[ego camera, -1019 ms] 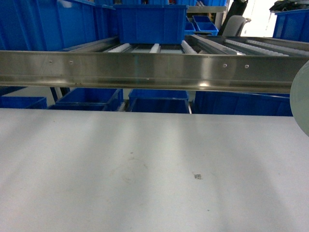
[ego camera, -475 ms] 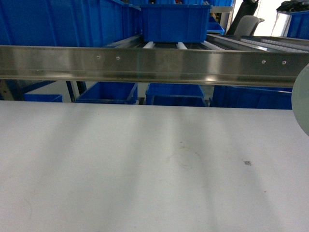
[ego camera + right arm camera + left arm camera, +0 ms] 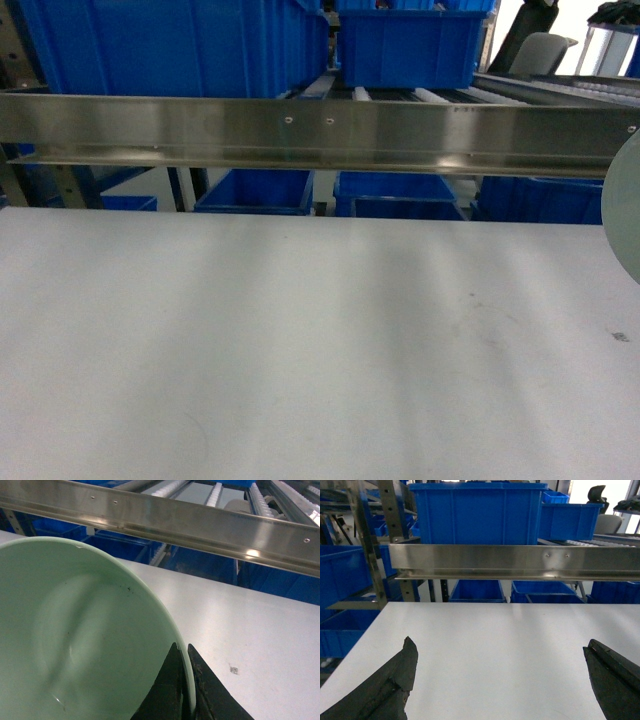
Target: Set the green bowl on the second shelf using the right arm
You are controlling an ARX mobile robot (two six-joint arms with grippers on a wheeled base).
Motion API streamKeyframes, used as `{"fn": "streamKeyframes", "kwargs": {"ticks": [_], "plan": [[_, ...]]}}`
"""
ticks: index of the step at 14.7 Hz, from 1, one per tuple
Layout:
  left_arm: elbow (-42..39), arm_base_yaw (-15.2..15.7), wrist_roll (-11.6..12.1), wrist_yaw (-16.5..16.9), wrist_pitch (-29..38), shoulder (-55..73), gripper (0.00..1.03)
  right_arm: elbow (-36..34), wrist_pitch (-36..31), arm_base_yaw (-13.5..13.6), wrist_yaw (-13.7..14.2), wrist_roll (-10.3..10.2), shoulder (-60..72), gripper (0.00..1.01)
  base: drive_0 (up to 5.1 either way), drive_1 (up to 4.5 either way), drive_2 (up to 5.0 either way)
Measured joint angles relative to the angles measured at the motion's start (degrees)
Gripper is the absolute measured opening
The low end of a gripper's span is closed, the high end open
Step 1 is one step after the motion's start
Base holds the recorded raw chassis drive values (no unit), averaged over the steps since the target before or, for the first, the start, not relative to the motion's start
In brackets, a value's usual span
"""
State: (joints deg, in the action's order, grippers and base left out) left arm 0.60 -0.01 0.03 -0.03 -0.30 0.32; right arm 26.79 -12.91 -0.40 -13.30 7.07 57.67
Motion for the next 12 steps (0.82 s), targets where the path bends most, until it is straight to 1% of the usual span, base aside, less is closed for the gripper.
{"fn": "streamKeyframes", "kwargs": {"ticks": [12], "plan": [[0.0, 0.0, -0.02, -0.11, 0.09, 0.0, 0.98, 0.0, -0.07, 0.0, -0.02, 0.0, 0.0, 0.02, -5.0, 2.44, 2.4]]}}
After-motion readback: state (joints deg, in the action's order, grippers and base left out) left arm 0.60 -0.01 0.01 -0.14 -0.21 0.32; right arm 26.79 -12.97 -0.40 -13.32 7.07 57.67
